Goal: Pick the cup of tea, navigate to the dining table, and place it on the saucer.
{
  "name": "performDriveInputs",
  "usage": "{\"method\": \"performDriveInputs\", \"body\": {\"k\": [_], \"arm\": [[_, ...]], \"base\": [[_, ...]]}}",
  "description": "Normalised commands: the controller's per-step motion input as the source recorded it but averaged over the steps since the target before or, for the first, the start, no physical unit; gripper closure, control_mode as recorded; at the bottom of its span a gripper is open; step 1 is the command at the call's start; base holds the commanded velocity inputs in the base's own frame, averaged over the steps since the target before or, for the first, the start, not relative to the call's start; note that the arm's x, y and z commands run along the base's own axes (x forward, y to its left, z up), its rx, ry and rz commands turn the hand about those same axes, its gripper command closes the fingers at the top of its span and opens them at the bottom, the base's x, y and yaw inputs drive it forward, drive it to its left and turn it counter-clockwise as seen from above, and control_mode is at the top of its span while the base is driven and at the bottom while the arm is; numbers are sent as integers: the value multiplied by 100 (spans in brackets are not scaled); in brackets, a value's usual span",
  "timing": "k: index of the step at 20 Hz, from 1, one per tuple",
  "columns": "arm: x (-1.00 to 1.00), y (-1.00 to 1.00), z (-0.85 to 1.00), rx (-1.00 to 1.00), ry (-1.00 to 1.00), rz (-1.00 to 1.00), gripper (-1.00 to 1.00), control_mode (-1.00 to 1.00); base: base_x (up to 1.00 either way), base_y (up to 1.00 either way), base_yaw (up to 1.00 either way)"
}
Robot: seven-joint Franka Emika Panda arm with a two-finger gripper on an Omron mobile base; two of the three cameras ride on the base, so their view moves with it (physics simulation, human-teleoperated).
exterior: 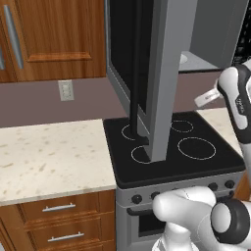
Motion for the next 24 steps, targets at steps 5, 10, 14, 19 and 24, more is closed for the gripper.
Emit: {"method": "performDriveInputs", "body": {"k": [5,10,14,19,24], "arm": [[19,0,55,0,-7,5,-100,-100],[58,0,53,0,0,0,-100,-100],[74,0,30,0,0,0,-100,-100],[74,0,18,2,1,0,-100,-100],[52,4,27,3,1,0,-100,-100]], "base": [[0,0,0],[0,0,0],[0,0,0],[0,0,0],[0,0,0]]}}
